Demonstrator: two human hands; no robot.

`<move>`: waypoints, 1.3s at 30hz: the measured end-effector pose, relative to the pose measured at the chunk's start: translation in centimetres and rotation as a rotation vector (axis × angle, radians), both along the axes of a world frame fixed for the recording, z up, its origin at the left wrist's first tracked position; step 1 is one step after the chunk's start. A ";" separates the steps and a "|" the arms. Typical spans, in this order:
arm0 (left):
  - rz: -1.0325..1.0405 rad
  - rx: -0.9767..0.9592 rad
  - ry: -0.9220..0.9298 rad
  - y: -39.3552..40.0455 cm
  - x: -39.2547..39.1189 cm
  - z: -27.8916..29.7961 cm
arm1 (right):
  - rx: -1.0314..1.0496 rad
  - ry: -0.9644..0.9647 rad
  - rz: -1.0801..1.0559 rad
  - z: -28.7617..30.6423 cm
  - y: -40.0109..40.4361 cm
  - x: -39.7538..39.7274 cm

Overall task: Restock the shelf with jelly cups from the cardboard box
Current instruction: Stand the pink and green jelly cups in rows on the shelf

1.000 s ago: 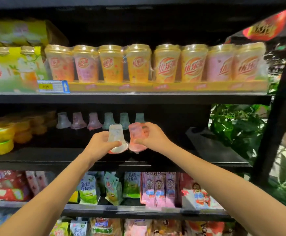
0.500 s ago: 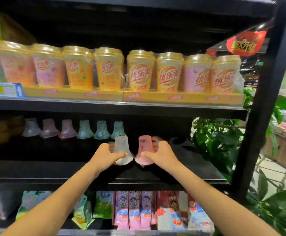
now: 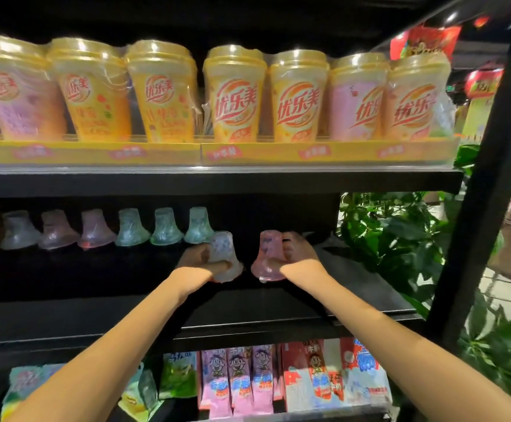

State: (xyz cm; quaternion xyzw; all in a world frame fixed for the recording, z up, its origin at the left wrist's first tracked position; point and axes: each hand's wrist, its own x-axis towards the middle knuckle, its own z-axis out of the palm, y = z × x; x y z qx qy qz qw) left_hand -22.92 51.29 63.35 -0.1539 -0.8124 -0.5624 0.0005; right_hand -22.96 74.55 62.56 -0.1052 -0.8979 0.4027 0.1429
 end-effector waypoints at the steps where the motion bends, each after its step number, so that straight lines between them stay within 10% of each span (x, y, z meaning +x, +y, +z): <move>1: 0.004 0.004 -0.003 0.1 -0.1 -0.1 | 0.035 0.000 -0.006 -0.1 0.0 0.0; 12: -0.012 -0.180 0.028 -0.2 -0.9 -0.4 | 0.114 0.016 0.092 0.5 -0.6 3.1; 24: -0.120 -0.734 0.686 -2.8 3.6 -2.6 | 0.643 0.163 0.189 -1.6 -0.4 9.0; 39: -0.171 -0.660 0.559 -1.8 0.8 -3.0 | 0.688 0.109 0.225 -1.9 0.3 6.8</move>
